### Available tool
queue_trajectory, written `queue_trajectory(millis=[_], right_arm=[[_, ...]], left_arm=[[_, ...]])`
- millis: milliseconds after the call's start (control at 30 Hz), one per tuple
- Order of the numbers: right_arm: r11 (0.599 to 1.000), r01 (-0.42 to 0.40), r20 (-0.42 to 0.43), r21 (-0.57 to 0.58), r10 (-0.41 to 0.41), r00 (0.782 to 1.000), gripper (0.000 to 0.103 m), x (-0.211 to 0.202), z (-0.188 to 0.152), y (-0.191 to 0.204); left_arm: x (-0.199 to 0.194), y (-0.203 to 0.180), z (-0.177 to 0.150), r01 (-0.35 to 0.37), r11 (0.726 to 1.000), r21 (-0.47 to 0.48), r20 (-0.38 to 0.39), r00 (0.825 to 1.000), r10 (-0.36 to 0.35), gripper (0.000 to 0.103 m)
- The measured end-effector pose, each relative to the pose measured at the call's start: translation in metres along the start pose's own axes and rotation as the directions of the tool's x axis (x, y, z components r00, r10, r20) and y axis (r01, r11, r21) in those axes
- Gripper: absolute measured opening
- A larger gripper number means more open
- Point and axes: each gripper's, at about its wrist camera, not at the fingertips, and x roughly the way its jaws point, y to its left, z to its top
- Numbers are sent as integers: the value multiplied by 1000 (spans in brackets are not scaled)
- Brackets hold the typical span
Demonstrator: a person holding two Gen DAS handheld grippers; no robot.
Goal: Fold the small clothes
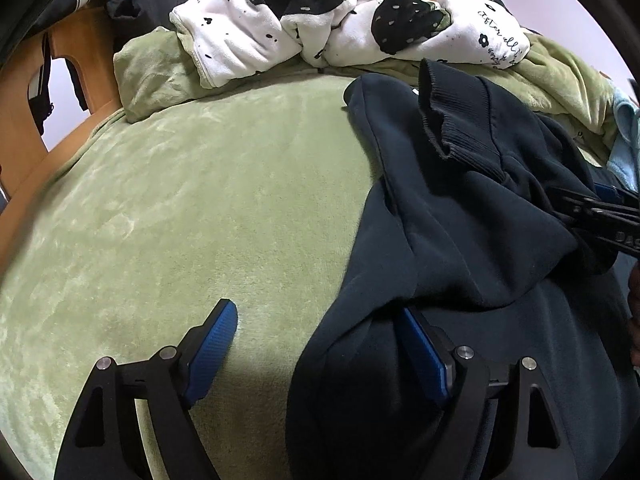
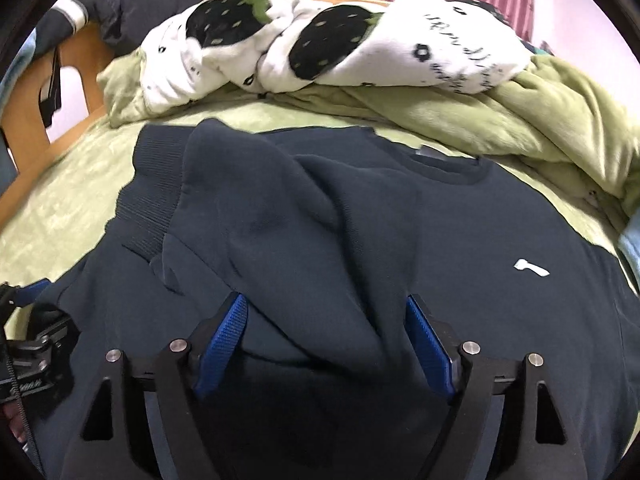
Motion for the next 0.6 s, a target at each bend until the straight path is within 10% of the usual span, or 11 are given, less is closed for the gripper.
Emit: queue_trajectory(millis=[100, 133, 333, 600], right_arm=[[997, 55, 7, -48, -55, 998, 19, 5, 0, 10], [997, 48, 14, -53, -47, 999, 16, 1, -1, 8], [987, 7, 115, 159, -25, 993, 14, -46, -13, -59], [967, 19, -18, 253, -15, 1000, 36, -50, -47, -119]], left_arm=[[0, 0, 0, -5, 1000, 4, 0, 1000, 5, 81], [0, 0, 0, -4, 1000, 4, 0, 1000, 4, 81], [2, -1, 0, -22, 1000, 13, -6, 1000, 22, 83], [3, -1, 0, -26, 1000, 16, -9, 1000, 27, 84]])
